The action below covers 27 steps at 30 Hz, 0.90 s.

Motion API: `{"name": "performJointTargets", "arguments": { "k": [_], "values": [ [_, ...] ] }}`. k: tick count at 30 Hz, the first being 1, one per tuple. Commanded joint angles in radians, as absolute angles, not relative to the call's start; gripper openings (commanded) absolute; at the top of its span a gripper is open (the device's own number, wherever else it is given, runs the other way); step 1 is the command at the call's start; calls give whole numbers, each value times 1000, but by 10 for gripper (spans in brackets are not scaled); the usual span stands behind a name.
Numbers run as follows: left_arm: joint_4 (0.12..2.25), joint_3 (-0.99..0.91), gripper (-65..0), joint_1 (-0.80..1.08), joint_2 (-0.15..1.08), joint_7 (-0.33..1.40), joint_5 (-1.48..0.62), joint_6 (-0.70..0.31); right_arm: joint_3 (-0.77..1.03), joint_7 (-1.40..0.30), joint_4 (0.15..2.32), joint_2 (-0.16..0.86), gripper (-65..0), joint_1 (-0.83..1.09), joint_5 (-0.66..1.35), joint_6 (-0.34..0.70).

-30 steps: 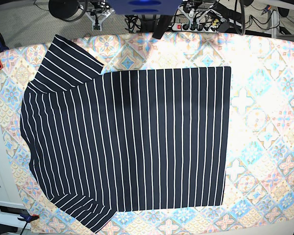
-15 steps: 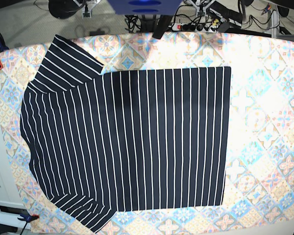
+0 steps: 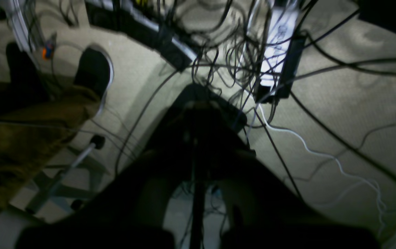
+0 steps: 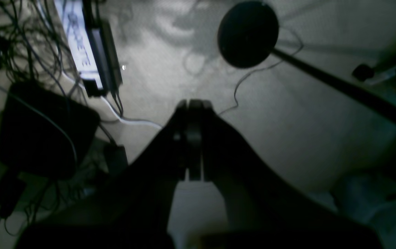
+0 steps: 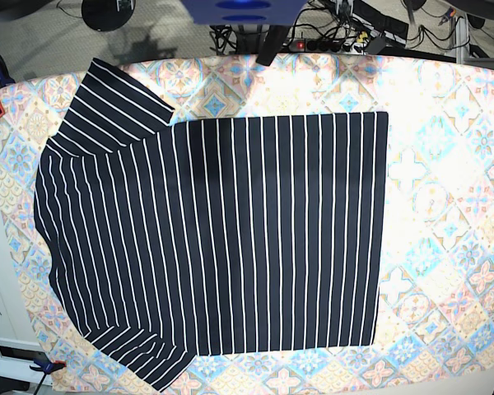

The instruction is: Fold the T-shirt properly

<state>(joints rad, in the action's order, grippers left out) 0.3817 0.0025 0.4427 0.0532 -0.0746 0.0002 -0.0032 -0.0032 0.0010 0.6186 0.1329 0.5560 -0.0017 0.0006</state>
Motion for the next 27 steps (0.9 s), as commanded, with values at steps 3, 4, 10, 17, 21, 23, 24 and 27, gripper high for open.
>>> {"name": "performJointTargets", "arguments": {
  "k": [3, 4, 10, 17, 21, 23, 24, 27],
  "values": [
    [381, 4, -650, 486, 56, -139, 2, -1, 1, 7, 667, 168, -650, 611, -5, -5],
    [381, 4, -650, 493, 56, -163, 2, -1, 1, 7, 688, 170, -650, 621, -5, -5],
    [381, 4, -650, 527, 58, -302, 4, -1, 2, 7, 803, 199, -650, 680, -2, -7],
    [458, 5, -650, 556, 58, -418, 5, -1, 2, 7, 958, 200, -650, 737, -2, -7],
    [696, 7, -650, 633, 59, -418, 5, 1, 2, 7, 1015, 199, -650, 743, -2, -7],
    [814, 7, -650, 667, 58, -406, 7, 1, 2, 7, 1032, 199, -650, 743, -2, -7],
    [868, 7, -650, 684, 56, -386, 7, 1, 2, 7, 1044, 199, -650, 743, -2, -7],
    [1049, 7, -650, 739, 59, -297, 7, 1, 2, 7, 1087, 199, -650, 750, -2, -7]
  ]
}}
